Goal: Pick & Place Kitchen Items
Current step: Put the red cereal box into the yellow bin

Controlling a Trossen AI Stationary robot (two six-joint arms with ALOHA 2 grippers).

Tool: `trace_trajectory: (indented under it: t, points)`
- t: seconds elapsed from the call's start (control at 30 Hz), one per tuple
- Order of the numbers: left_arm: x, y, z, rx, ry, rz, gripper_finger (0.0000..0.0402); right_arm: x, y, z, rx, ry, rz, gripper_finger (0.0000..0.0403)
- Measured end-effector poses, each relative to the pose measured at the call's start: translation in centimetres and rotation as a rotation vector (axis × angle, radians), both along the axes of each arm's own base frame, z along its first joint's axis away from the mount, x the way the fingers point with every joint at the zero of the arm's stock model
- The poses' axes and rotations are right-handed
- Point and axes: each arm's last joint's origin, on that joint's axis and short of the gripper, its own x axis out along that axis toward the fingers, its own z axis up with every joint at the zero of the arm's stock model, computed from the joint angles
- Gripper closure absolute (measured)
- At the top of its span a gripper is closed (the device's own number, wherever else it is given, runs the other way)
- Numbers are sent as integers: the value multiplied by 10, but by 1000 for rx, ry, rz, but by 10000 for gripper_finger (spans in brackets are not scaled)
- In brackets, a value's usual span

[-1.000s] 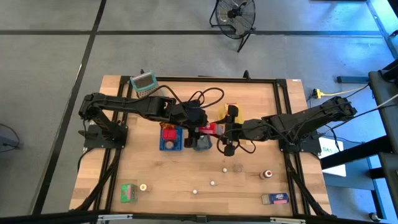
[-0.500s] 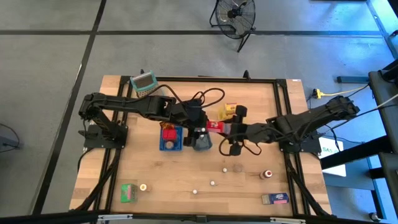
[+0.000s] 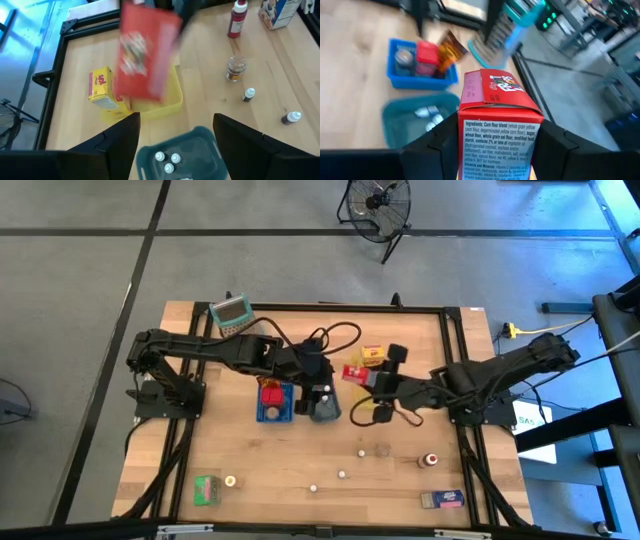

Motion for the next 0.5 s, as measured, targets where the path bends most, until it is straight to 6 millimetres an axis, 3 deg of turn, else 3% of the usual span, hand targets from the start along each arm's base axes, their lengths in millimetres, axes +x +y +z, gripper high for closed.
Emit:
trace_trajectory:
  t: [0.3,0.5]
  points:
    - [-2,1,-2,-1,26,7,155,-42,1,54,76,117,-40,217]
    - [-1,8,-2,-2,26,25,153,-77,-12,87,101,222,-127,216]
